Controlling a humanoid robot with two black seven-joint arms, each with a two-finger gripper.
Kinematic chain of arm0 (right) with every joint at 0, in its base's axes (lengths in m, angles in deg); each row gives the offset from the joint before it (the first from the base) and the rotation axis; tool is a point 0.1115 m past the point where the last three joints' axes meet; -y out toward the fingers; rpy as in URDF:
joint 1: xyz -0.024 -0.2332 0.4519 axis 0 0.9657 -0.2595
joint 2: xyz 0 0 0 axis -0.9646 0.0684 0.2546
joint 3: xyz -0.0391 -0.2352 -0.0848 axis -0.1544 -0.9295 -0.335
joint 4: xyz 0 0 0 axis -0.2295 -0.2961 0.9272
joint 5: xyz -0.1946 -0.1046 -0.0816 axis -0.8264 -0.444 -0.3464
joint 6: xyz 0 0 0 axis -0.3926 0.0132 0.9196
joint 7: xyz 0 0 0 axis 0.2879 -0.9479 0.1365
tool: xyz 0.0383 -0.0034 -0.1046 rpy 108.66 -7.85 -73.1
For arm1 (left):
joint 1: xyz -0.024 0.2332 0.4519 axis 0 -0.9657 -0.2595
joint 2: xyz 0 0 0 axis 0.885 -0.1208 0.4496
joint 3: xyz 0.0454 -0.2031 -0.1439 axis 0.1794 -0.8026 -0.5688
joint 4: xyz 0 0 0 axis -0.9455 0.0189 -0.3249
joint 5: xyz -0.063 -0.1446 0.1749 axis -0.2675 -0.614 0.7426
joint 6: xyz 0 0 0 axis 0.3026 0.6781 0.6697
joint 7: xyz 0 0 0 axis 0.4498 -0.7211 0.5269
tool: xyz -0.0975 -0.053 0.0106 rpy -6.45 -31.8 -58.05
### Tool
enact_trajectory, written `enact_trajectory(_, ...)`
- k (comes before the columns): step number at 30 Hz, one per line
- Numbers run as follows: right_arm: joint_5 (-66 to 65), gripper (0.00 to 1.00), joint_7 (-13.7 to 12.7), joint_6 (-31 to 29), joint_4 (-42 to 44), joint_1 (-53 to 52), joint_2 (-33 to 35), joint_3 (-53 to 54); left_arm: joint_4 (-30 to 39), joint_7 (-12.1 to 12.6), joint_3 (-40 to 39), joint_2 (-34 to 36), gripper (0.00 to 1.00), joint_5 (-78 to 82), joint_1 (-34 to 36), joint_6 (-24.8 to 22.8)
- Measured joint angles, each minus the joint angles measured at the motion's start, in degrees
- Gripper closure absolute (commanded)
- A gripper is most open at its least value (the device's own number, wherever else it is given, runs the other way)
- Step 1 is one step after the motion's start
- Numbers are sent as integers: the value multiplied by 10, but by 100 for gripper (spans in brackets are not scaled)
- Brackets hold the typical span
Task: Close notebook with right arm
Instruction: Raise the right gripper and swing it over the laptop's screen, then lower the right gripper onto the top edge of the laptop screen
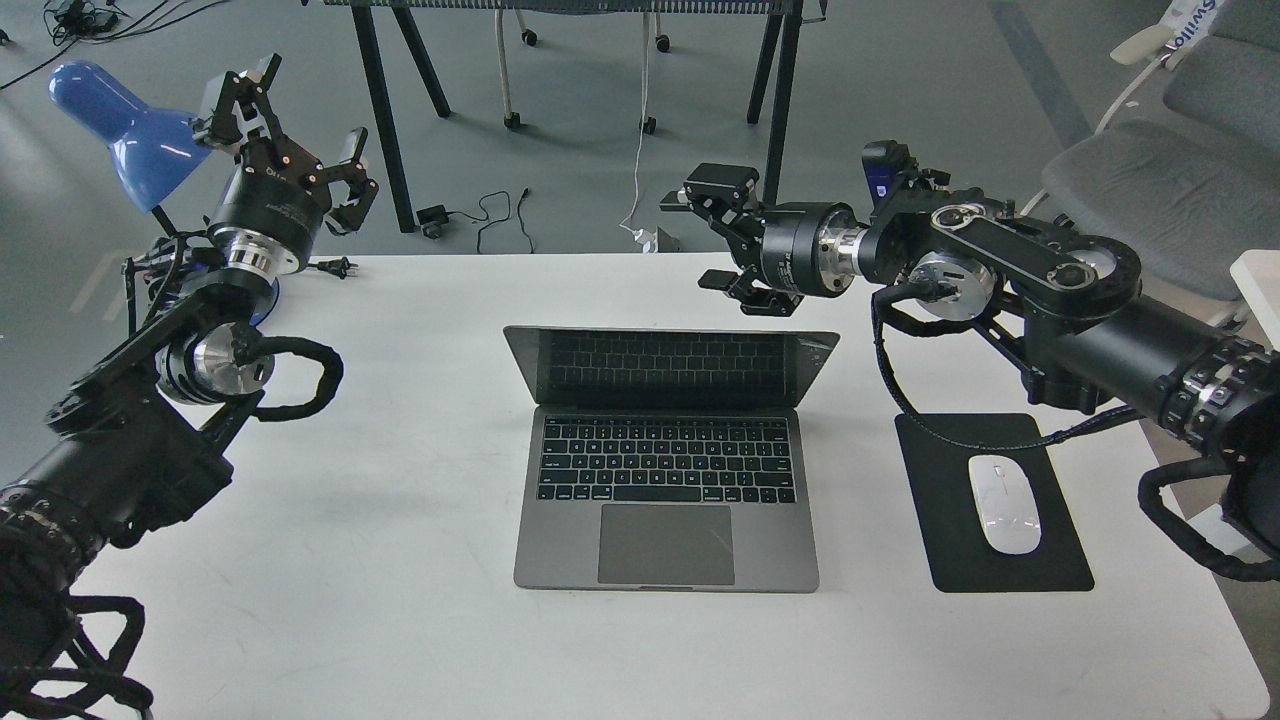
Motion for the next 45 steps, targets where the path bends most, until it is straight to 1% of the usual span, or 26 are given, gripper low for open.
enact_trajectory(8,0,0,0,-20,-1,-2,1,-2,0,0,0,0,0,0,0,0)
enact_trajectory(15,1,0,0,-21,-3,0,0,-9,0,0,0,0,0,0,0,0)
enact_trajectory(27,1,0,0,-22,-31,5,-1,-21,0,0,0,0,0,0,0,0)
enact_trajectory(45,-3,0,0,-22,-96,14,0,-93,-1,0,0,1,0,0,-1,0)
